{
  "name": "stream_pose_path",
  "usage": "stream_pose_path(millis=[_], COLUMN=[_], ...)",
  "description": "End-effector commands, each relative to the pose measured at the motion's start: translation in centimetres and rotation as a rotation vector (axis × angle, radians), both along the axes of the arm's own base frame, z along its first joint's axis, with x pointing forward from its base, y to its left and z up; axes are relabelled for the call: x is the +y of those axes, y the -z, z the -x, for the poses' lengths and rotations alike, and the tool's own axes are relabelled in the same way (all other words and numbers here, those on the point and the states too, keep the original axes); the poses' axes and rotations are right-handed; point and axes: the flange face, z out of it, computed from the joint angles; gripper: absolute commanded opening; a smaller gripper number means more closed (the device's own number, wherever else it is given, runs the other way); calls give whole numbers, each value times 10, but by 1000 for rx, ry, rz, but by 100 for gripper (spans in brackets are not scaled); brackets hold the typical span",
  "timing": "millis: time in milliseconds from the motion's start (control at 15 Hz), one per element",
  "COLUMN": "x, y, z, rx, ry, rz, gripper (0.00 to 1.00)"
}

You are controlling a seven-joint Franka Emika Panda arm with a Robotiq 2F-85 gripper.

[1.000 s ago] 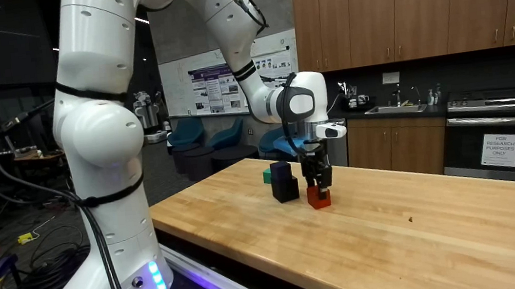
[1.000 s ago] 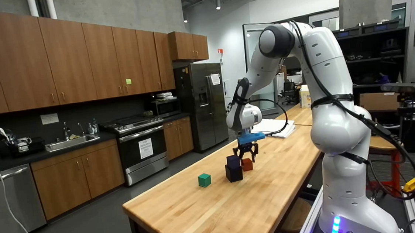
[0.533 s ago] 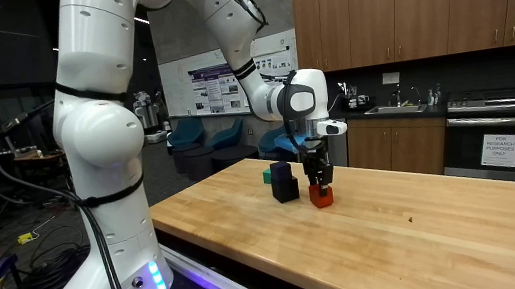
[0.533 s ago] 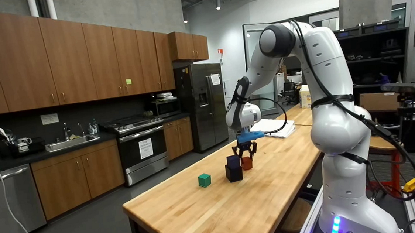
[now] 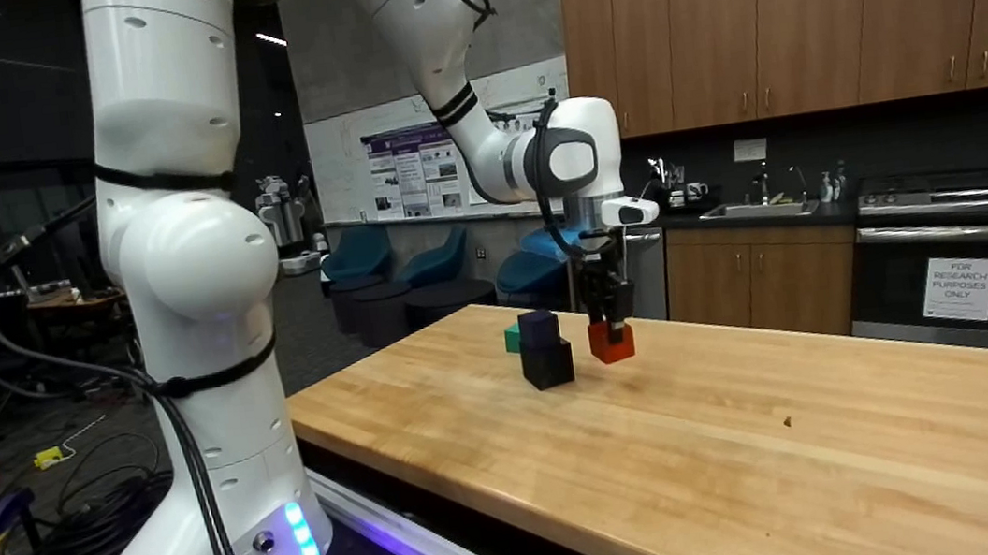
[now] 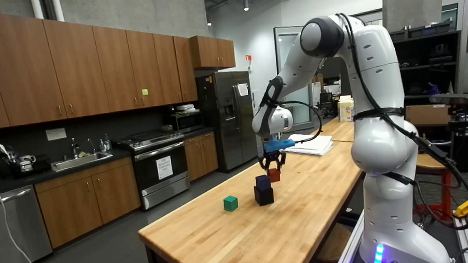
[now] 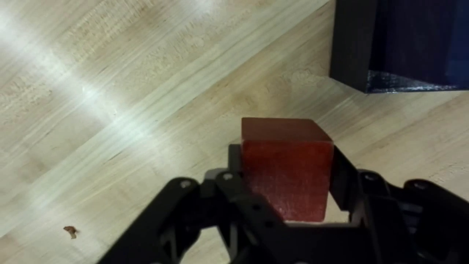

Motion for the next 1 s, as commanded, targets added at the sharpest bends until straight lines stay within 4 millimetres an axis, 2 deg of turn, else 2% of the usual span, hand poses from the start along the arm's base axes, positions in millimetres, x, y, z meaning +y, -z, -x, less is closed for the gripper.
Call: stream_pose_path(millis=[0, 400, 667, 933], x=[11, 27, 57, 88], y=[-38, -88, -114, -125], z=[6, 8, 8, 9], rx=[-10, -31, -48, -50], ry=[-16, -64, -118, -161], rz=[9, 19, 18, 14], gripper=[30, 30, 30, 30])
